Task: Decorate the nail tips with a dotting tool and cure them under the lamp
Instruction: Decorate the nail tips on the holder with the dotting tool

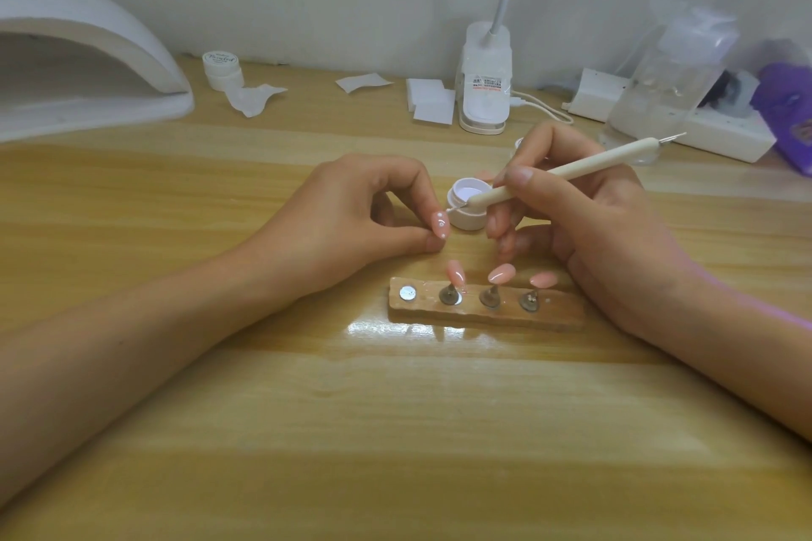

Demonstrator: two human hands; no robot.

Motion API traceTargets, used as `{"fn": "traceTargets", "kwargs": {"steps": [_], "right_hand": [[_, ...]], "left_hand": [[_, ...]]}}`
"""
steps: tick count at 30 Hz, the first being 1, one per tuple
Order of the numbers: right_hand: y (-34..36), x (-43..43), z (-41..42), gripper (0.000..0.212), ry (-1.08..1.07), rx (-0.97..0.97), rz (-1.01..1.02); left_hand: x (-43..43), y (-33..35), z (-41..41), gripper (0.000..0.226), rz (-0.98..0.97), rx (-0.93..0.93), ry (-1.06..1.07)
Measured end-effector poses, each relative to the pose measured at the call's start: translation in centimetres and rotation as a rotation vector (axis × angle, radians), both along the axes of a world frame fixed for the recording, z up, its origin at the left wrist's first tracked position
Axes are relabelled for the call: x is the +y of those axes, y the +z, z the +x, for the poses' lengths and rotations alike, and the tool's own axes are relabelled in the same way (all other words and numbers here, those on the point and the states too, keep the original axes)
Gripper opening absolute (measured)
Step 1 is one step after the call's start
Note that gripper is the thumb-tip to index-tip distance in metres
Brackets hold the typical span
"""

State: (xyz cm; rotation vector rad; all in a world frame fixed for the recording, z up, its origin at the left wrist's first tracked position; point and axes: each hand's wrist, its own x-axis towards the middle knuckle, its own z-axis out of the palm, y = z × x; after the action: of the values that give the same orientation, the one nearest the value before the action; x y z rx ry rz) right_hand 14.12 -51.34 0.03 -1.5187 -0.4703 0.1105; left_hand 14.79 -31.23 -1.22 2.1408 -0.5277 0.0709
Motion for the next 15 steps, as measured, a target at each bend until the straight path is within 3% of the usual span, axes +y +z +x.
{"fn": "traceTargets", "kwargs": {"steps": [5,15], "right_hand": [[0.02,0.0,-0.15,0.017,0.01,0.004,0.007],[-0.13,-0.28,0.21,0.022,-0.017,-0.08,0.066]], "left_hand": [[0.06,-0.07,0.02,0.019,-0.007,0.007,0.001],[0.3,-0.27,0.1,0.019,-0.043,0.008,-0.054]]}}
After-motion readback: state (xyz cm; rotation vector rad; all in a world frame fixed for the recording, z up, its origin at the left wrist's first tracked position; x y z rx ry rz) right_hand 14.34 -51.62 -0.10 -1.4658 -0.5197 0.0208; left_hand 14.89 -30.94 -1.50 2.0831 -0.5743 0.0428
